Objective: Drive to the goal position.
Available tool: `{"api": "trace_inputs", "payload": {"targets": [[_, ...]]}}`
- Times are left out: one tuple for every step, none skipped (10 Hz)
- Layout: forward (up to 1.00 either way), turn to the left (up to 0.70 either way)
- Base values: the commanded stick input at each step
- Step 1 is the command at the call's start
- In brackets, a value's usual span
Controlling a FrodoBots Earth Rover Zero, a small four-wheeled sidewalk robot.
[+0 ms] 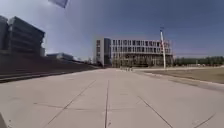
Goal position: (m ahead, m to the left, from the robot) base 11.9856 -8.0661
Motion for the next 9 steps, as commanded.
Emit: {"api": "trace_inputs", "payload": {"targets": [[0.70,0.00],[0.70,0.00],[0.70,0.00],[0.70,0.00],[0.70,0.00],[0.70,0.00],[0.70,0.00],[0.70,0.00],[0.70,0.00]]}}
